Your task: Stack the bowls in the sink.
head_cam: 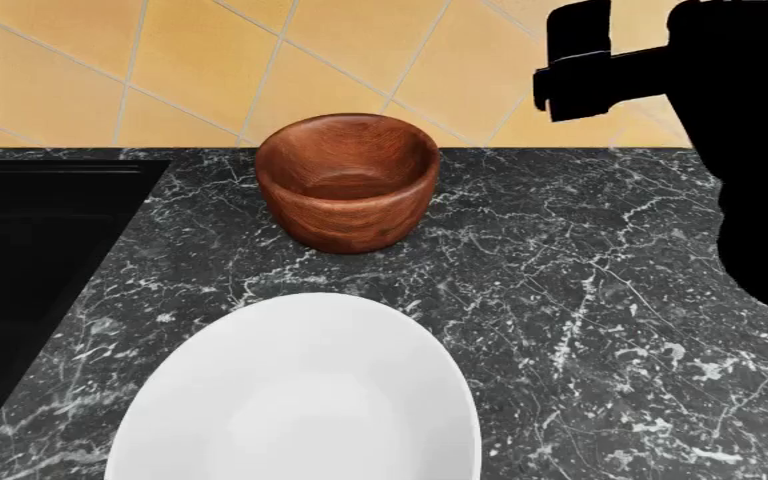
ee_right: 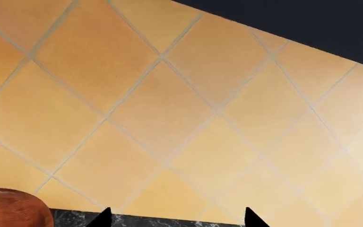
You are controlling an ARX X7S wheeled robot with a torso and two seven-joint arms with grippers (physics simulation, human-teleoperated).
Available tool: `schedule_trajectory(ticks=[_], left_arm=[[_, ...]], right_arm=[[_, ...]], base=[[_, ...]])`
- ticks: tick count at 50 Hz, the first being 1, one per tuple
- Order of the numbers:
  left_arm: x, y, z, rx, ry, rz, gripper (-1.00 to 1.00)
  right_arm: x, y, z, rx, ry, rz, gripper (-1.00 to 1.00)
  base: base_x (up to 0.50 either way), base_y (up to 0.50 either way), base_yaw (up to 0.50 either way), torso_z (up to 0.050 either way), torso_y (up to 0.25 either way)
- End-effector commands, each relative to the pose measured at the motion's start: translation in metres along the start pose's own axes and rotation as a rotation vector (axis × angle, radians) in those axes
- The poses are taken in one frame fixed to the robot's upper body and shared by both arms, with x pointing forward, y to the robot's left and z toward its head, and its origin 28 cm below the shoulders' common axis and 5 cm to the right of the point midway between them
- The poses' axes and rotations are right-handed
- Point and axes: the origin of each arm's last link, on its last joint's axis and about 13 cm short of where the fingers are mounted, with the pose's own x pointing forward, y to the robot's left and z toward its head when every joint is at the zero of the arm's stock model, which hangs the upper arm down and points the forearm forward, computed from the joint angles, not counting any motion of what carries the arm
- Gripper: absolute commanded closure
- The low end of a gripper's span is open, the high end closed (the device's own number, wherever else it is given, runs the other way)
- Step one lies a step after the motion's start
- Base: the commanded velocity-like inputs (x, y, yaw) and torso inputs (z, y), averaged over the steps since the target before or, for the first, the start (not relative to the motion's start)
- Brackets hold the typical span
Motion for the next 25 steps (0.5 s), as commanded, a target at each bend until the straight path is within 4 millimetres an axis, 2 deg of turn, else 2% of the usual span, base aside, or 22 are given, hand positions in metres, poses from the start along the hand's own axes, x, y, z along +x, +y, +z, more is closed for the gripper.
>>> schedule_trajectory(ticks=[1, 4, 12, 25], left_arm=[[0.0, 0.0, -0.001, -0.012, -0.011, -0.014, -1.0], [0.0, 0.0, -0.001, -0.012, -0.014, -0.018, -1.0], [0.0, 0.001, -0.002, -0.015, -0.014, -0.018, -1.0], [0.0, 0.001, -0.003, -0.016, -0.014, -0.022, -1.0]], right_arm=[[0.025, 0.034, 0.031, 0.034, 0.051, 0.042, -1.0], [0.033, 0.043, 0.039, 0.041, 0.114, 0.086, -1.0], [0.054, 0.065, 0.045, 0.242, 0.312, 0.267, -1.0], [0.088, 0.095, 0.037, 0.364, 0.483, 0.236, -1.0]], base=[[0.0, 0.0, 0.0, 0.0, 0.0], [0.0, 0.0, 0.0, 0.0, 0.0], [0.0, 0.0, 0.0, 0.0, 0.0], [0.0, 0.0, 0.0, 0.0, 0.0]])
